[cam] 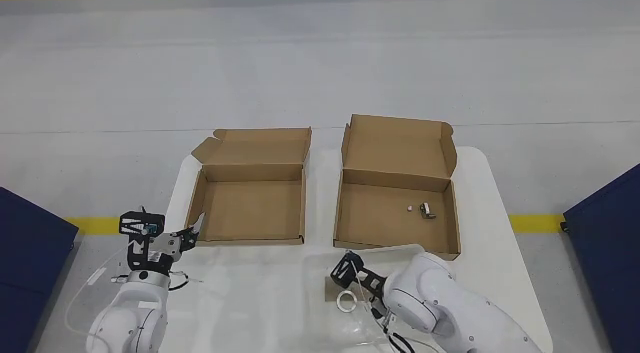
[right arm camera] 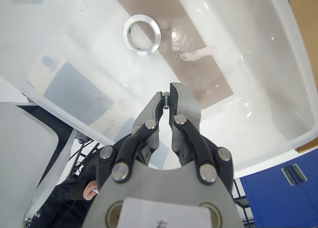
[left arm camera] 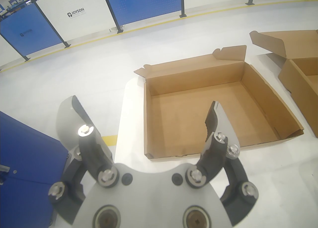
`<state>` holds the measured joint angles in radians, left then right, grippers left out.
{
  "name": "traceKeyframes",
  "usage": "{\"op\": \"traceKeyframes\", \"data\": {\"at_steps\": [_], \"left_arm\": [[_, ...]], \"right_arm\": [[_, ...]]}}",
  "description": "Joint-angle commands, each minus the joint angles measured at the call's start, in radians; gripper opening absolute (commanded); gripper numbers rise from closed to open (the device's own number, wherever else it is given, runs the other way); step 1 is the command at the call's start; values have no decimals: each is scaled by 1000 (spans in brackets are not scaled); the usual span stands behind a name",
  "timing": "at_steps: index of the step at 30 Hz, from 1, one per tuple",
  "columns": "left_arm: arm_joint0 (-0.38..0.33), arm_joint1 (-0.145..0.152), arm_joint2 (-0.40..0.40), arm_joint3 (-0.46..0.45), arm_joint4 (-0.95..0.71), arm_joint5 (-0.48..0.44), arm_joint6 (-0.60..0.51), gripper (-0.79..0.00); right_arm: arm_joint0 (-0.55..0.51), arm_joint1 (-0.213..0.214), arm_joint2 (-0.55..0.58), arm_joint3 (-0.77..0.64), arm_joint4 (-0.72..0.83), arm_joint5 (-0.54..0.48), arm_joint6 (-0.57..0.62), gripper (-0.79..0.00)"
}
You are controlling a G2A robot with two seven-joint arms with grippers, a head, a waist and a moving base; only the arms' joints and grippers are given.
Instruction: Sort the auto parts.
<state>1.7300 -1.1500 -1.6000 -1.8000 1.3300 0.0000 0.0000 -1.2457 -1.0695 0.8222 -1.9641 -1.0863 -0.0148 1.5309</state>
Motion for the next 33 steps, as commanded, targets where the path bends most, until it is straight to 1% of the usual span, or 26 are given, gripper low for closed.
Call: {"op": "traceKeyframes", "data": {"at_steps": [1, 7, 10, 13, 19, 24, 27, 33], "left_arm": [[0, 0, 0, 0, 0, 0, 0, 0], [0, 0, 0, 0, 0, 0, 0, 0], [0, 0, 0, 0, 0, 0, 0, 0], [0, 0, 0, 0, 0, 0, 0, 0], [0, 0, 0, 0, 0, 0, 0, 0], [0, 0, 0, 0, 0, 0, 0, 0], [0, 0, 0, 0, 0, 0, 0, 0], [0, 0, 0, 0, 0, 0, 0, 0]], "right_arm": [[0, 0, 0, 0, 0, 0, 0, -785], [0, 0, 0, 0, 0, 0, 0, -785], [-16, 3, 24, -13, 28, -6, -33, -785], [-38, 14, 102, -48, 150, -17, -19, -785], [-118, 51, 341, -108, 504, -124, 5, -785], [-185, 90, 516, -77, 773, -216, 5, -785], [-206, 109, 572, -22, 945, -269, 5, -785], [-206, 109, 572, -22, 945, -269, 5, -785]]}}
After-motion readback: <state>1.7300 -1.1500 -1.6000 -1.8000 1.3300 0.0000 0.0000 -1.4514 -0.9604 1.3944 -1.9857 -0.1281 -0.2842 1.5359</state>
